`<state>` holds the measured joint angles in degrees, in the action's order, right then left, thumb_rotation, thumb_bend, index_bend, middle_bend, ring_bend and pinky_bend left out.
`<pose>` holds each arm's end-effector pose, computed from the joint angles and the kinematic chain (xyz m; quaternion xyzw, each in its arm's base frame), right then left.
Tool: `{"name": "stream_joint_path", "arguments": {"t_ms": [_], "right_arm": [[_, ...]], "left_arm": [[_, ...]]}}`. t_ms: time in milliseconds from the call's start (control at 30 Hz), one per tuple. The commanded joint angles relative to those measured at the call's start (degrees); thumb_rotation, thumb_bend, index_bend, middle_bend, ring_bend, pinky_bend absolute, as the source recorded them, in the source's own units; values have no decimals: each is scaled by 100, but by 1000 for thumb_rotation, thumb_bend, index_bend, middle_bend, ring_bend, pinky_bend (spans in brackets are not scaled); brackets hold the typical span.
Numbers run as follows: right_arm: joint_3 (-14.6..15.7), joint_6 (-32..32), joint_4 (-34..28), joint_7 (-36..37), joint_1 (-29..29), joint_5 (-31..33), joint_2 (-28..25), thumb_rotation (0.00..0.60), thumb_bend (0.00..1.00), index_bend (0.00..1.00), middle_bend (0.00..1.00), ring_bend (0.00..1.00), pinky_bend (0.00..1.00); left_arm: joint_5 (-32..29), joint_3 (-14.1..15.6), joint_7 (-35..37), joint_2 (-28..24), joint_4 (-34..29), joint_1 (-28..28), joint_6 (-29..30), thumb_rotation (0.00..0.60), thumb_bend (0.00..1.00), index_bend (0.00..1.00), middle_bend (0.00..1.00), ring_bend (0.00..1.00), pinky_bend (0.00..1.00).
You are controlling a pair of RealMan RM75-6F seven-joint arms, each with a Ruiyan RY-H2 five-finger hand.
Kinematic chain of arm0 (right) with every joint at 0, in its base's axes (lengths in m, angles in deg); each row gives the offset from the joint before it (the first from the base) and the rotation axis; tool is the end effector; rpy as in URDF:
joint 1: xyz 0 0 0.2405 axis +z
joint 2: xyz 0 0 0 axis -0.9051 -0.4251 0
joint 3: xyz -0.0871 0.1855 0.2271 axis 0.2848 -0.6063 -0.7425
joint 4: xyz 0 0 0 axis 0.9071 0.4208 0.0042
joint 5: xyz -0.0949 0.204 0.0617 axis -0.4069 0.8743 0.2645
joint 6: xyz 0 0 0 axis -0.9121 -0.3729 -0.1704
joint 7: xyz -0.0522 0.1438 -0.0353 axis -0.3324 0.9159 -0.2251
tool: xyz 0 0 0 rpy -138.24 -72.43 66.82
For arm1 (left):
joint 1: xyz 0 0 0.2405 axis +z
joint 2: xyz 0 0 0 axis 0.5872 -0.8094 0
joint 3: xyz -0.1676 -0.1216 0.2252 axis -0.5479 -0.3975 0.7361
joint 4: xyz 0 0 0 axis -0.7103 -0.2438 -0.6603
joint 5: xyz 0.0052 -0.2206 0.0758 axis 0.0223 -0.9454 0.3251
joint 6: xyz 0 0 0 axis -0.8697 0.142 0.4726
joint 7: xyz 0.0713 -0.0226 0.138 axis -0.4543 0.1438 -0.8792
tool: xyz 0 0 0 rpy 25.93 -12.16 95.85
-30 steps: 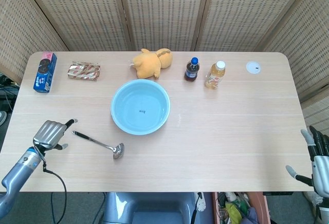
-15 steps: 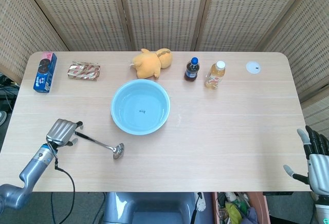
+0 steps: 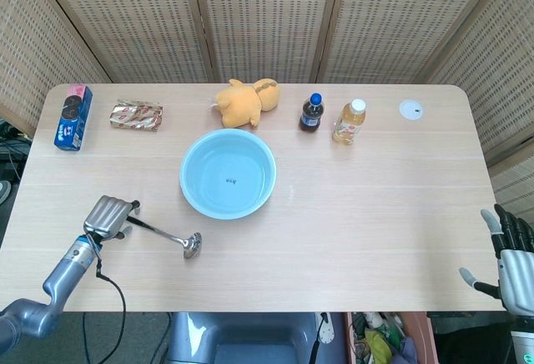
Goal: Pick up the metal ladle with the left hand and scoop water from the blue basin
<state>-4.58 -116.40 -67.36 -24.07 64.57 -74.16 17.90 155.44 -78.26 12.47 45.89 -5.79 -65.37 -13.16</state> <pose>-0.3570 -0.1715 0.1845 0.5518 -0.4070 0.3844 0.6182 -0.3749 0.3554 -0.0180 -0.7804 -0.3394 -0.2091 0.4817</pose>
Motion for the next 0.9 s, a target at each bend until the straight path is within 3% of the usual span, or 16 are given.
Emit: {"name": "stream_joint_path", "arguments": {"t_ms": [33, 900], "right_arm": [[3, 9, 2, 5, 4, 0, -2, 600, 0, 0, 0, 0, 0], [7, 127, -5, 31, 51, 97, -28, 600, 0, 0, 0, 0, 0]], "left_arm": [[-22, 13, 19, 75, 101, -7, -10, 600, 321, 461, 1000, 978, 1000], [-224, 10, -101, 335, 358, -186, -315, 600, 320, 490, 1000, 978, 1000]]}}
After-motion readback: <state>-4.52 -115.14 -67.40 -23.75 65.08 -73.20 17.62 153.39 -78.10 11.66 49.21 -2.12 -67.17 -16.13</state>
